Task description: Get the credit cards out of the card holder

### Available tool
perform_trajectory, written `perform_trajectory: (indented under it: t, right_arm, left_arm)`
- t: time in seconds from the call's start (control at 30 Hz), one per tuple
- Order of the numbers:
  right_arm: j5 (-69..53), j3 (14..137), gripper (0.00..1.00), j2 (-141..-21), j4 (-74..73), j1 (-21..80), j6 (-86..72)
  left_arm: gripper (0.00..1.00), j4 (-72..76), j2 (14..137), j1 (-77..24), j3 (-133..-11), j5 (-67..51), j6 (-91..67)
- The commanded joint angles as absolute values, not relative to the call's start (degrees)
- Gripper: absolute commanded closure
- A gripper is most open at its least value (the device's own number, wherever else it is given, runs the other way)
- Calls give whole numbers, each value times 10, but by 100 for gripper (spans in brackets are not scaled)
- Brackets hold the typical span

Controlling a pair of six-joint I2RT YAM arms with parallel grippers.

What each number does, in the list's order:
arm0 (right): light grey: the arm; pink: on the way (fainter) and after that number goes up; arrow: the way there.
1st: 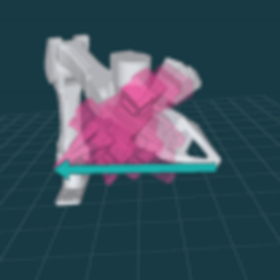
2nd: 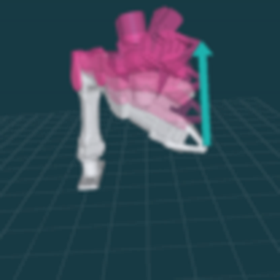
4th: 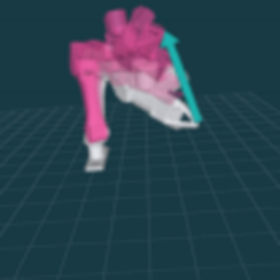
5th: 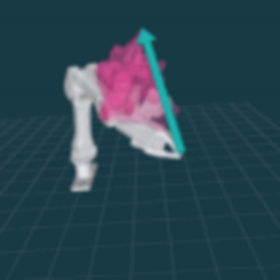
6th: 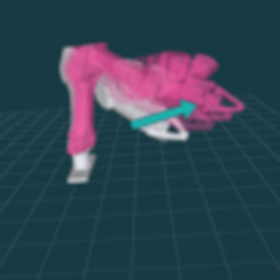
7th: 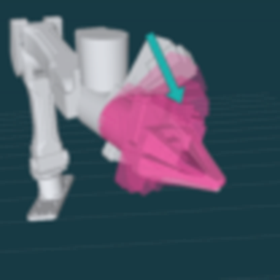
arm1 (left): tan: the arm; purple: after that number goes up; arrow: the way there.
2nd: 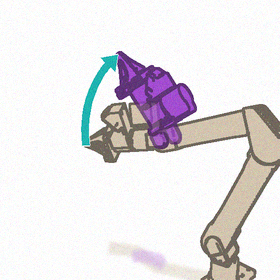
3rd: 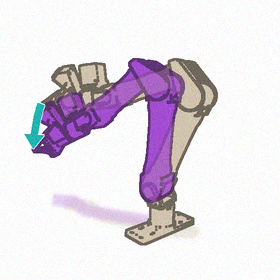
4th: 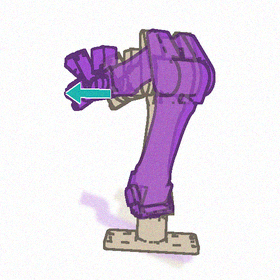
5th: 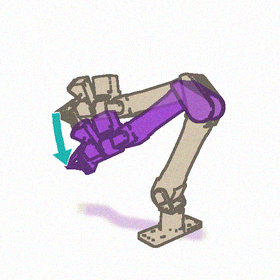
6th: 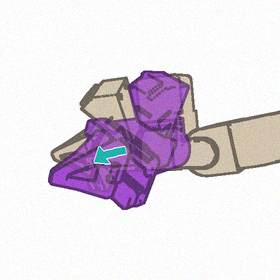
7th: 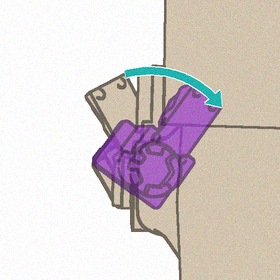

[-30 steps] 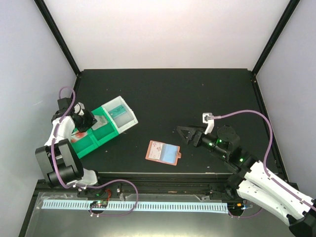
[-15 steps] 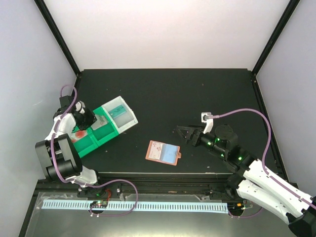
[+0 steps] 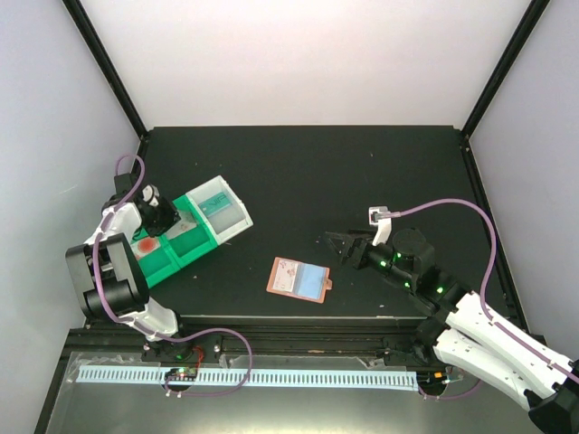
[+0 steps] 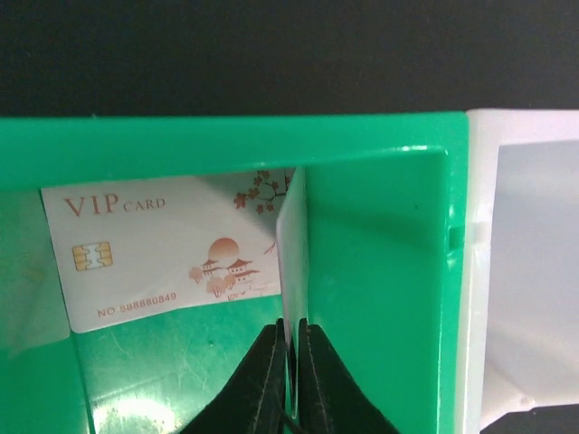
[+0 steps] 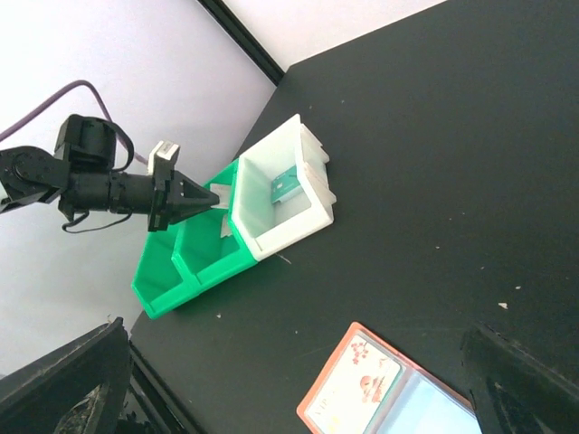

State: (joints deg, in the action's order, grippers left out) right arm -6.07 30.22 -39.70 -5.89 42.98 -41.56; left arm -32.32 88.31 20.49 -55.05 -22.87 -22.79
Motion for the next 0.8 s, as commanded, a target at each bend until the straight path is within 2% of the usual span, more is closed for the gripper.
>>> perform_trajectory:
  t: [0.0,0.27,0.67,0.77]
  right_arm:
    - [-42,327,0,-397,-72,426,-392]
    - [-33,329,0,-389,-81,426,-382]
    - [-29,323,0,-377,-98,426,-387]
    - [-39,321,0,-373,-99,426,-395]
  left_arm:
    - [92,-314,891,198,-577,-208,-230]
    - [87,-320,884,196,-583,-188,-239]
    - [67,-338,837,196,-593,-161,-260]
    - [58,-341,818,196,-590,-156,-268]
